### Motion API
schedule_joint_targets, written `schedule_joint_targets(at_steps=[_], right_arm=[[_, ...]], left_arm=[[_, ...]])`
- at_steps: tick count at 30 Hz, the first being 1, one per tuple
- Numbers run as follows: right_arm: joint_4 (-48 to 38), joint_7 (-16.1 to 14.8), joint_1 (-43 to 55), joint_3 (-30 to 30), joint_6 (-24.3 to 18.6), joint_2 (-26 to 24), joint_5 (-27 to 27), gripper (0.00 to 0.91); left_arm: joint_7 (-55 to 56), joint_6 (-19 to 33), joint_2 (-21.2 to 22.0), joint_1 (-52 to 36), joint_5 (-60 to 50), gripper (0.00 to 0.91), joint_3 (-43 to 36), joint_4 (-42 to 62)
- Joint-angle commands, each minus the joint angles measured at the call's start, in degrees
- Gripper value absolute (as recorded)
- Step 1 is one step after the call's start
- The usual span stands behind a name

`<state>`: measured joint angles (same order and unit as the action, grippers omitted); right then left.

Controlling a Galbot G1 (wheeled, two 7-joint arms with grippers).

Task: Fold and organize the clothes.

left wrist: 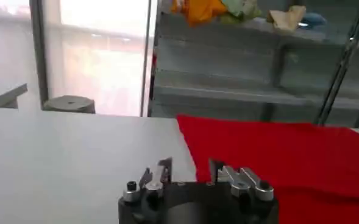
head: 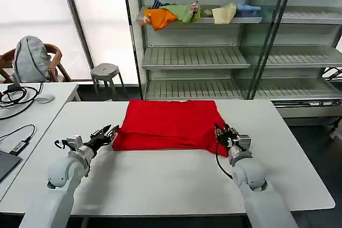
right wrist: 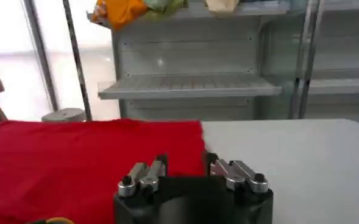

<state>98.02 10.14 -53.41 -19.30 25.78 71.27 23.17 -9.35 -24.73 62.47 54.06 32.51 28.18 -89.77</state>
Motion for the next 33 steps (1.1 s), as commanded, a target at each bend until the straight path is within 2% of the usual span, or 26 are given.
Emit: schedule_joint_targets(at_steps=[1,6,9,13,14,15,16,17,18,33], right_arm=[[4.98,0.67,-3.51,-1.09,0.51,-1.34,-0.1,0.907],[15.3,-0.51,-14.79,-2.35,1.86,-4.49,0.34,0.907],[17.36,-1.71,-17.94,-2.57,1.92,-4.98,-1.54,0.907],[16.75,-1.64,-19.17,-2.43,2.49,-4.64,-2.84,0.907],[16.31,-1.49,-19.41,-2.14,2.63,-4.5,-3.31,0.181],[16.13,-1.5,-19.59,-2.01,2.97,-4.42,-3.41,0.0],[16.17,-1.53,-19.9,-1.79,3.17,-4.38,-3.19,0.0],[16.27,-1.44,-20.0,-1.68,3.46,-4.35,-3.05,0.0],[16.23,-0.9,-20.13,-1.33,3.4,-4.2,-2.97,0.0],[11.7,-0.72,-17.24,-0.66,4.18,-3.31,2.26,0.0]], left_arm=[[0.42,0.07,-2.14,3.22,0.1,0.907,1.0,-4.03],[2.61,-1.63,-3.08,10.53,-0.17,0.907,-0.23,-13.04],[3.86,-3.88,-2.72,12.2,-0.84,0.907,-1.28,-15.23],[5.62,-5.45,-2.31,11.34,-1.9,0.907,-2.21,-14.09],[6.69,-6.52,-2.26,11.0,-1.85,0.907,-2.46,-13.65],[6.94,-6.68,-2.23,10.91,-1.85,0.907,-2.57,-13.42],[7.16,-6.7,-2.18,10.78,-1.88,0.343,-2.6,-13.11],[7.48,-6.79,-2.14,10.67,-1.86,0.081,-2.6,-12.82],[7.72,-6.87,-2.08,10.61,-1.89,0.02,-2.57,-12.71],[7.58,-8.25,-1.77,9.88,-4.0,0.02,-2.67,-11.29]])
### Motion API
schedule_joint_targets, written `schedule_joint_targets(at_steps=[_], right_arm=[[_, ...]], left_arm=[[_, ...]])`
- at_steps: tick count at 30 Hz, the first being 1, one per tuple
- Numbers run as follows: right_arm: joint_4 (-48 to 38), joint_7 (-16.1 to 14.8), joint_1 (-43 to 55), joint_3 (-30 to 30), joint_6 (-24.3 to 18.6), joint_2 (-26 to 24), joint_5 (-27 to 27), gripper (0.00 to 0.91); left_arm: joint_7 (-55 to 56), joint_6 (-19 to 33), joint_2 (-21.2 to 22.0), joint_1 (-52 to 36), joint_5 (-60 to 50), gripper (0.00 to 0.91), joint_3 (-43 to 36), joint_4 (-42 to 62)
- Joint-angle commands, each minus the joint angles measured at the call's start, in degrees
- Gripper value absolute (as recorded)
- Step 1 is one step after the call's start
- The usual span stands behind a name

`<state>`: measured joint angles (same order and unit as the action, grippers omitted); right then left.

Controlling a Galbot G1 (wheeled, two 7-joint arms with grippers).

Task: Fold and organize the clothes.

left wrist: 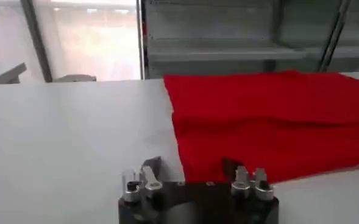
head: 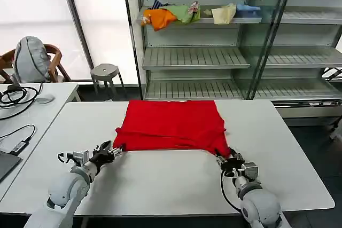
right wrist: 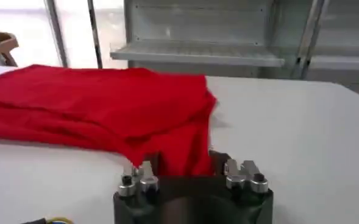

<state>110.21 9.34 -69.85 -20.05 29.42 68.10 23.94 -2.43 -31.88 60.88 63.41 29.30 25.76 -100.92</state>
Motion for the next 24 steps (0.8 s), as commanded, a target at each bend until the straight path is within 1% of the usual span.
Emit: schedule_joint_targets(at_steps=[1,7,15,19,24], right_arm=[[-0.66,0.16,-0.65,-0.09,0.56,-0.13,1.88,0.0],[-1.05,0.62,0.03,-1.54,0.92,-0.51,3.89,0.0],[0.0,0.78,-0.74,-2.56,1.03,-0.97,4.42,0.0],[1.8,0.95,-1.59,-3.28,1.07,-1.33,5.38,0.0],[7.98,0.62,-6.91,-3.98,0.98,-2.32,5.47,0.0]], left_arm=[[0.59,-1.1,-0.15,0.47,-0.84,0.02,-0.24,-0.06],[-0.22,-1.0,-0.29,0.14,-1.51,0.02,-0.05,0.61],[-1.13,-0.76,-0.4,0.26,-2.37,0.02,0.32,1.03],[-1.55,-0.54,-0.49,1.01,-2.41,0.02,0.66,0.3],[-2.15,-0.39,-1.12,4.75,-2.24,0.02,1.63,-4.39]])
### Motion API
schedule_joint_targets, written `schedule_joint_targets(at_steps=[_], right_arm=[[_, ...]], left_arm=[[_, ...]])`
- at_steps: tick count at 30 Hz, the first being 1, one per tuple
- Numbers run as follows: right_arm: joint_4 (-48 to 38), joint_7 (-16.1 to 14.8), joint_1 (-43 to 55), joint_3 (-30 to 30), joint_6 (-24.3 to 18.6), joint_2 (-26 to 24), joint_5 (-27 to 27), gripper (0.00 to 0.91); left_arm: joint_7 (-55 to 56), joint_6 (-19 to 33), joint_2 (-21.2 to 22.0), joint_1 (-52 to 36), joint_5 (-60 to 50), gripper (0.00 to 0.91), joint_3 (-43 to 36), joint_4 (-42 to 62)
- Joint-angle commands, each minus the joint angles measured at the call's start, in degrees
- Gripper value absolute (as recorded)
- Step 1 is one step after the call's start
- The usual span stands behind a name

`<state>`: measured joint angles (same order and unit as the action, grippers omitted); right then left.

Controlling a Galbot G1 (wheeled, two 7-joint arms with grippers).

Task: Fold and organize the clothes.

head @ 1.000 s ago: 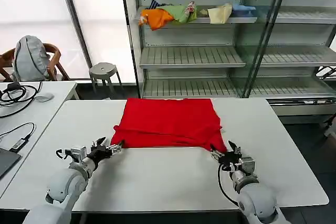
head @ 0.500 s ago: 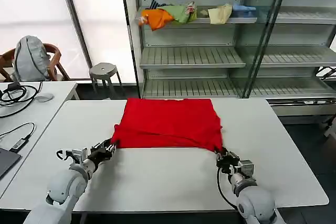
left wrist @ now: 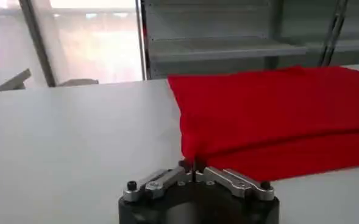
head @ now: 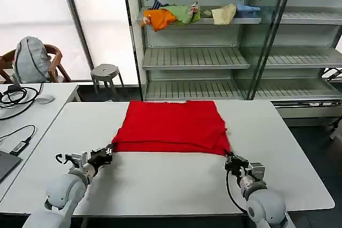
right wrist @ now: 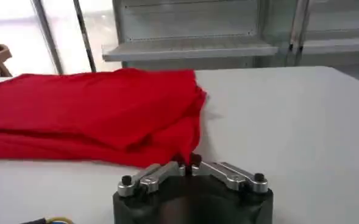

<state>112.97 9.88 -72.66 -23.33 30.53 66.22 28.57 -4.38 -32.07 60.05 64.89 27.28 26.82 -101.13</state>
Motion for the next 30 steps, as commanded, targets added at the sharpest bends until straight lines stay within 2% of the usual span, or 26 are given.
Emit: schedule_joint_targets(at_steps=[1,5,8,12,15,19,30], right_arm=[[6.21,-0.06,-5.34,-0.7,-0.23,-0.49,0.64,0.0],[11.1,-0.8,-12.73,-1.52,-1.58,-0.92,-3.65,0.0],[13.25,-0.95,-16.17,-2.45,-2.3,-1.64,-4.49,0.0],[16.2,-0.99,-21.06,-4.06,-3.31,-2.53,-5.36,0.0],[18.49,-1.0,-25.64,-4.1,-4.88,-3.01,-9.48,0.0],[19.57,-1.68,-28.94,-4.34,-6.21,-3.4,-11.02,0.0],[19.86,-2.87,-31.35,-3.57,-8.23,-3.45,-12.37,0.0]], left_arm=[[-0.23,-0.2,-0.4,4.33,-0.17,0.02,0.93,-5.37],[-0.19,0.48,-0.49,13.09,-0.37,0.02,2.69,-12.26],[-0.18,0.93,-0.41,18.37,-0.44,0.02,4.31,-16.49],[-0.14,1.71,-0.88,23.65,-0.45,0.02,6.47,-19.93],[-0.08,2.76,-1.26,27.24,-0.77,0.02,7.9,-22.42],[-0.17,4.28,-1.18,32.86,-1.71,0.02,10.71,-24.95],[-1.23,5.14,-0.79,38.42,-2.27,0.02,14.91,-27.61]])
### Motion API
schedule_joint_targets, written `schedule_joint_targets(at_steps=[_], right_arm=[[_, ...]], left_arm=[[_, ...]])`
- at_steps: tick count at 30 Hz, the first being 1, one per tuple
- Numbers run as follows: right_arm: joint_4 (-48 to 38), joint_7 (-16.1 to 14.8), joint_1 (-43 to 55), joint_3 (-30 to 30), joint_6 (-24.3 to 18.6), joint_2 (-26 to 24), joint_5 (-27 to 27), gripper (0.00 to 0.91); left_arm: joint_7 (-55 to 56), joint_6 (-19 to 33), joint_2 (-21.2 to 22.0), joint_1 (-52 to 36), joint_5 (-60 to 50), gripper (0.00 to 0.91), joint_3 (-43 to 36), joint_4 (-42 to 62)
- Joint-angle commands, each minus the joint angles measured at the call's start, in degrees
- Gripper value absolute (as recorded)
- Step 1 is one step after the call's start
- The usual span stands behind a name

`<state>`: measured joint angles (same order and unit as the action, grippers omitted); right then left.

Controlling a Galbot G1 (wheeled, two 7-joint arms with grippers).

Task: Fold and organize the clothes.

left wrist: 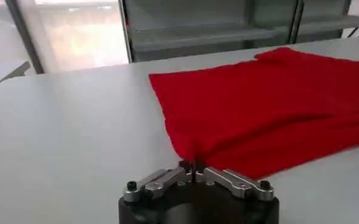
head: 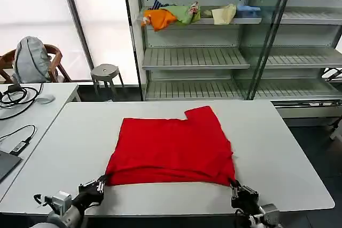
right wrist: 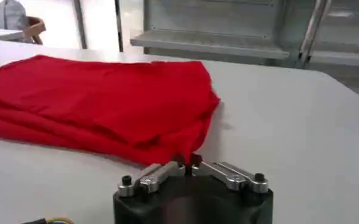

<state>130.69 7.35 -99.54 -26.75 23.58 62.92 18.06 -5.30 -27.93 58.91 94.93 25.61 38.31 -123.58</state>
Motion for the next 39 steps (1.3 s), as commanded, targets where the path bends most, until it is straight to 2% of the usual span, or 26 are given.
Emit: schedule_joint_targets(at_steps=[1,6,7,14,16,22,26,31,33,34,35,39], right_arm=[[2.25,-0.32,-4.69,-0.23,-1.28,-0.2,-1.92,0.0],[2.99,-0.59,-6.3,-0.71,-1.66,-0.35,-2.7,0.0],[2.8,-0.53,-6.2,-0.73,-1.74,-0.37,-2.75,0.907],[2.72,-1.51,-5.9,-0.77,-2.27,-0.13,-2.51,0.907],[3.43,-2.94,-6.14,-1.49,-2.68,-0.27,-1.67,0.907],[8.29,-6.86,-7.69,-10.38,-2.0,-2.57,7.35,0.907],[9.84,-7.34,-5.45,-13.06,-1.53,-3.03,11.24,0.907],[8.32,-4.11,2.98,-11.6,0.1,-2.39,13.51,0.907],[5.0,-1.26,7.59,-8.54,1.18,-2.06,13.61,0.907],[1.51,0.56,15.34,-6.16,2.59,-1.39,13.59,0.907],[0.38,1.46,17.25,-4.38,2.65,-1.08,13.57,0.907],[-8.55,2.7,28.7,2.49,3.54,1.34,9.33,0.907]], left_arm=[[-0.35,1.03,0.41,8.71,-0.81,0.02,3.5,-5.42],[-0.37,0.66,-0.07,9.75,-1.65,0.02,4.78,-5.68],[-0.38,0.37,-0.23,9.79,-1.72,0.907,5.14,-5.58],[-0.68,-0.15,-0.76,9.37,-2.33,0.907,5.75,-5.22],[-0.89,0.35,-0.61,9.36,-2.27,0.907,5.61,-5.86],[-1.59,-0.65,-0.34,7.56,-1.32,0.907,6.9,-9.67],[-1.05,-1.65,-0.5,3.54,-0.19,0.907,6.92,-12.42],[0.13,-1.45,-0.2,-2.82,-0.18,0.907,3.58,-10.79],[0.4,-1.42,-0.13,-4.22,-0.17,0.907,2.85,-10.24],[0.76,-1.34,-0.37,-5.79,-0.09,0.907,1.91,-9.07],[0.92,-1.6,-0.74,-7.68,0.13,0.907,1.25,-7.44],[0.5,-0.99,-2.91,-14.66,0.65,0.907,-0.48,-1.52]])
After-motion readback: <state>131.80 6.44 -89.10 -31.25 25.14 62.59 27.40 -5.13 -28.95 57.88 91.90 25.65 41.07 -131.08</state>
